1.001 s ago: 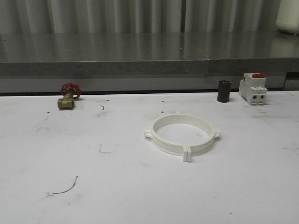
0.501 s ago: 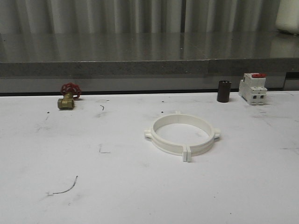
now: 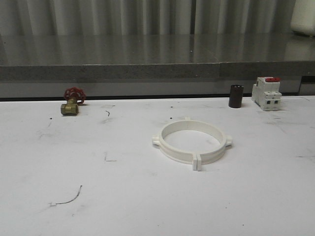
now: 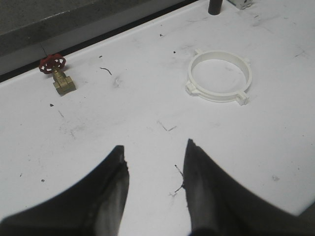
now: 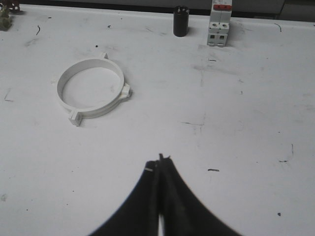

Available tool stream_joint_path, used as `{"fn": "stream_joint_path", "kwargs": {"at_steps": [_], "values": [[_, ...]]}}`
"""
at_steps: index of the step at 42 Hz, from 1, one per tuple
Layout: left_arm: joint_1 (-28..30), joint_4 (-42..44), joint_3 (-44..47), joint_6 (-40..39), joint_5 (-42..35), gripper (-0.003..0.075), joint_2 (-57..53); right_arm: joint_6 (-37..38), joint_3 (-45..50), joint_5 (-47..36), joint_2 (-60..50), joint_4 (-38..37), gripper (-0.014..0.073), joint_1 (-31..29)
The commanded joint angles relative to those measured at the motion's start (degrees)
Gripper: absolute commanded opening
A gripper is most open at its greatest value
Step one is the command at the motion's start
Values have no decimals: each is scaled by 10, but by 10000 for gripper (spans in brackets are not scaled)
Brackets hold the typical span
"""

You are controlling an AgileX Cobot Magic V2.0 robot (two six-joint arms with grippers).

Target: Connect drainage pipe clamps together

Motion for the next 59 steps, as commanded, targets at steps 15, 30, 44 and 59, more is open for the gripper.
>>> {"fn": "stream_joint_path", "kwargs": {"at_steps": [15, 30, 44, 59], "values": [[28, 43, 26, 0, -85, 225, -36, -1, -13, -36, 1, -1, -119, -3], [184, 21, 194, 0, -266, -20, -215, -1, -13, -36, 1, -1, -119, -3], [294, -24, 349, 0, -345, -20, -373, -1, -13, -36, 1, -1, -119, -3], [294, -38, 430, 0, -387, -20, -415, -1, -13, -36, 1, -1, -119, -3]]}}
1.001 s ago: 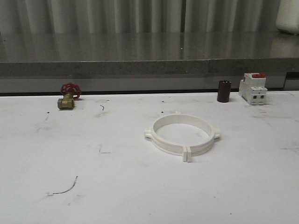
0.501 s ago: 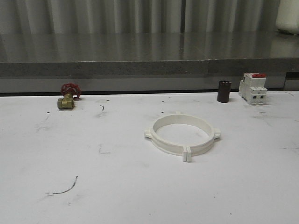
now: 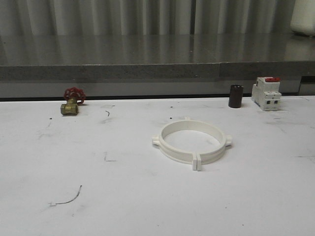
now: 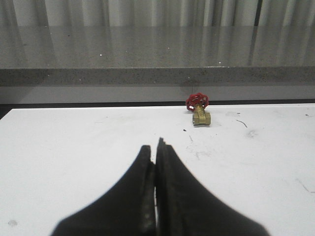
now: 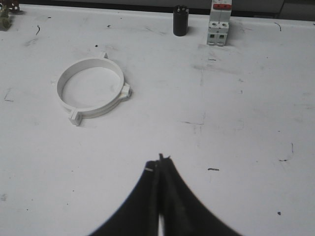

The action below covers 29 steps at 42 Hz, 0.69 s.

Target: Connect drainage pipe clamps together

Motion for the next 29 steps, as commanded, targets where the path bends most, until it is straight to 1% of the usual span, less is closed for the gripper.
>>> {"fn": "stream_joint_path", "kwargs": {"at_steps": [1, 3, 29], "values": [[2, -7, 7, 0, -83, -20, -7, -2, -13, -37, 1, -1, -119, -3], [2, -7, 14, 0, -100, -20, -7, -2, -13, -37, 1, -1, -119, -3], [1, -7, 14, 0, -103, -20, -6, -2, -13, -37, 1, -1, -119, -3]]}}
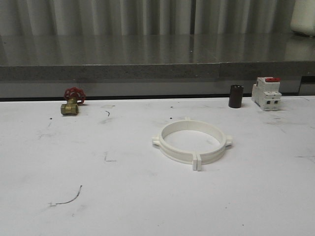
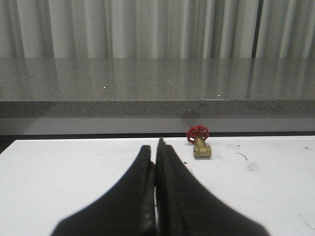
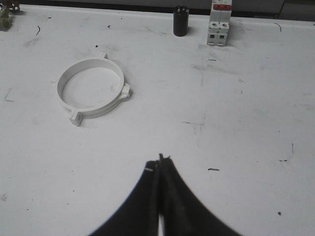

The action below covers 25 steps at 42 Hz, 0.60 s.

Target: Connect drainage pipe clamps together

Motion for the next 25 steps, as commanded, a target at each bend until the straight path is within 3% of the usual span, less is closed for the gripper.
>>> {"fn": "stream_joint_path", "kwargs": {"at_steps": [1, 19, 25], "values": [[1, -6, 14, 0, -49, -20, -6, -2, -13, -37, 1, -1, -119, -3], [1, -6, 14, 0, -49, -20, -6, -2, -7, -43, -6, -5, -119, -3], [2, -6, 14, 0, -49, -20, -6, -2, 68, -151, -65, -25, -119, -34]]}}
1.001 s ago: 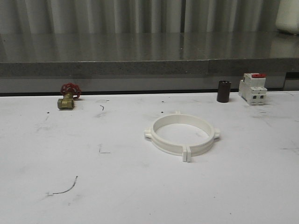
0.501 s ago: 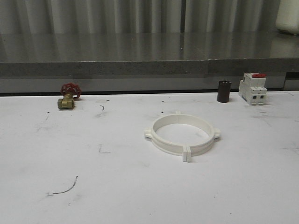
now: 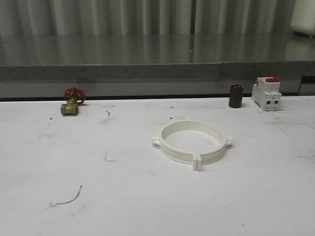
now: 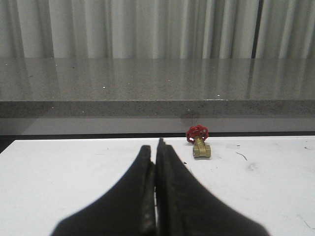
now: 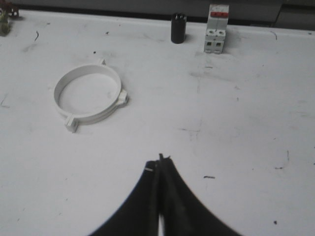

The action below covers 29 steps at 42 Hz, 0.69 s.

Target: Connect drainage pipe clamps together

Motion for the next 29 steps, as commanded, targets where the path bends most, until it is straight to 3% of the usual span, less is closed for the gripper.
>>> {"fn": "stream_joint_path", "kwargs": {"at_steps": [1, 8, 14, 29], "values": [[2, -6, 14, 0, -49, -20, -6, -2, 40, -121, -37, -13, -119, -23], [2, -6, 14, 0, -49, -20, -6, -2, 177, -283, -141, -13, -119, -41], [2, -6, 14, 0, -49, -20, -6, -2, 266, -369, -222, -13, -119, -69], [2, -6, 14, 0, -50, -20, -5, -2, 277, -394, -227, -13, -119, -73]]}}
